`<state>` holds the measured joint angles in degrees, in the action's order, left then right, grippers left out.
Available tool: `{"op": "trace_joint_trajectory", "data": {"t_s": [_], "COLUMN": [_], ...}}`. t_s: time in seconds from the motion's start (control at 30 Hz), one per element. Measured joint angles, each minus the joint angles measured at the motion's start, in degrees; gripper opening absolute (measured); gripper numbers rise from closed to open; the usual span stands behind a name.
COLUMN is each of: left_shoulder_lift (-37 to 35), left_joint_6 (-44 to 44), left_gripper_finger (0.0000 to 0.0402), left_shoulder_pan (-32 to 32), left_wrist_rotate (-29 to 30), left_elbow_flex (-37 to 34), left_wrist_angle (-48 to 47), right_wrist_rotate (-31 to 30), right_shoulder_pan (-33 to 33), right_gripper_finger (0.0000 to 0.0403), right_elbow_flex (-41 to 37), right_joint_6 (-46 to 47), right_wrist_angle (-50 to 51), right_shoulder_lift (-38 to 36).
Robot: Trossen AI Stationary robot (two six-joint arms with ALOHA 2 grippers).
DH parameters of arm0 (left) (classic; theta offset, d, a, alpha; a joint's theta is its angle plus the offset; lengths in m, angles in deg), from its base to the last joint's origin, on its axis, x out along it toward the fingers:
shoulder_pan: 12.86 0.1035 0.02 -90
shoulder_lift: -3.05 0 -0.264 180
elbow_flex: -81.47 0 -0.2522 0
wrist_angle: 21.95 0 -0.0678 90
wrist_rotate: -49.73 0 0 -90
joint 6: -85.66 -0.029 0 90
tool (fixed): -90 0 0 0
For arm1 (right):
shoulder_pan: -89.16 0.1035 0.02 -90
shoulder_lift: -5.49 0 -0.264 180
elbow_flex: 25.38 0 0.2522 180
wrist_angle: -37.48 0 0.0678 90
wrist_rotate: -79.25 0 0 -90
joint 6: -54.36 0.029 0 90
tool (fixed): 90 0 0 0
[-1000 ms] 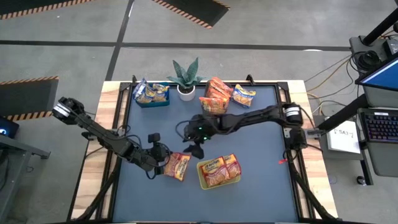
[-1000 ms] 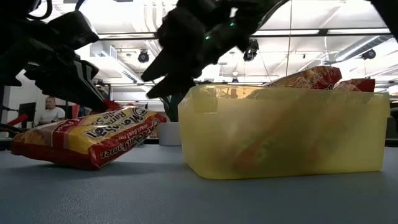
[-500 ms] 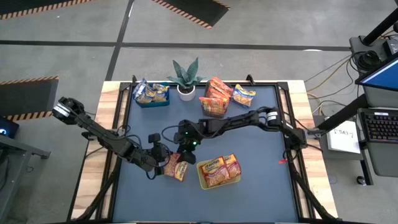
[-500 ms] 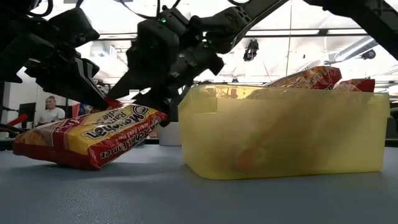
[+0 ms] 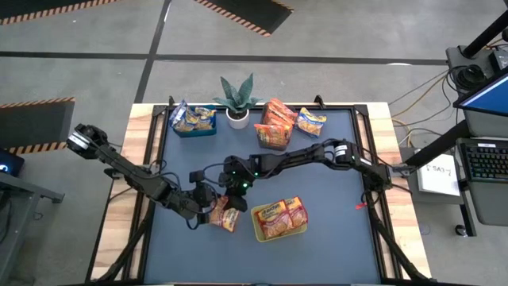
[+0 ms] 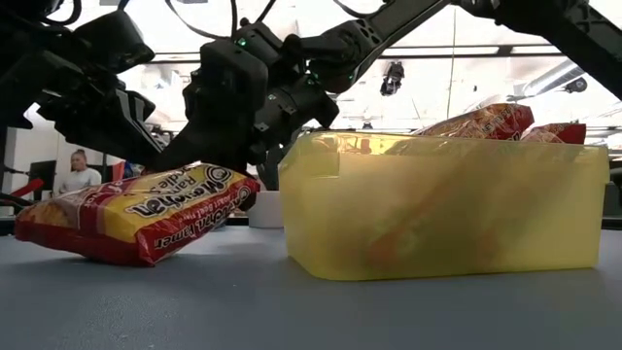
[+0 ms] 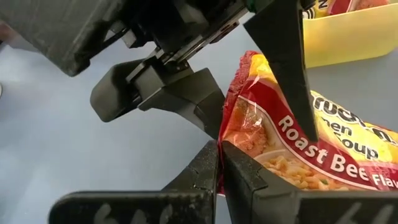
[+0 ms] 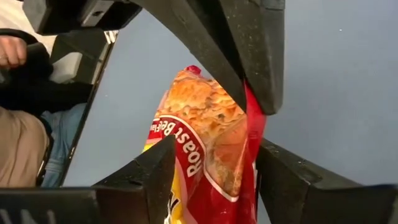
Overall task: Sort Maruchan noodles
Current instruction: Put the red bag into the yellow bin
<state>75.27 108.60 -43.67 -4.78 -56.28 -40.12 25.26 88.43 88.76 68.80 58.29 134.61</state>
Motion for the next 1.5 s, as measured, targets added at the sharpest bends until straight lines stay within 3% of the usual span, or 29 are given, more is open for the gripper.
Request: {"op": "trace_joint_trajectory", "data": {"t_s": [0.2,0.37,0.5,0.73,0.9,1.03,1.27,1.5], "left_shoulder_lift": [0.0,0.0,-0.6,-3.3,-4.5,-6.2,-9.5,-11.0], "left_joint_6": [0.0,0.5,0.7,-0.8,-2.4,-4.0,-7.3,-4.0], "left_gripper_finger": [0.0,0.0004,0.0033,0.0117,0.0158,0.0169,0.0162,0.0153], "left_shoulder_pan": [0.0,0.0,0.0,0.0,-0.2,-0.2,-0.2,-0.2], "left_wrist_rotate": [0.0,0.0,0.0,0.5,5.2,12.9,26.2,28.5], "left_elbow_flex": [0.0,0.0,0.4,8.6,15.1,16.5,14.8,11.0], "left_wrist_angle": [0.0,0.2,-1.1,-18.2,-31.8,-35.2,-34.7,-34.7], "right_wrist_rotate": [0.0,0.0,0.0,0.0,-0.1,-2.0,-12.9,-18.7], "right_shoulder_pan": [0.1,0.1,0.1,0.1,0.0,0.0,0.5,1.4], "right_gripper_finger": [0.0158,0.0088,0.0032,0.001,0.001,0.0009,0.0009,0.0009], "right_elbow_flex": [0.0,0.0,0.0,-0.1,0.8,4.5,16.7,27.6], "right_joint_6": [0.2,0.1,0.0,0.9,1.8,2.5,0.2,6.0], "right_wrist_angle": [0.0,0.0,0.2,2.1,4.6,14.3,37.9,52.6], "right_shoulder_lift": [0.0,0.1,0.1,-1.0,-2.8,-4.7,-5.7,-6.0]}}
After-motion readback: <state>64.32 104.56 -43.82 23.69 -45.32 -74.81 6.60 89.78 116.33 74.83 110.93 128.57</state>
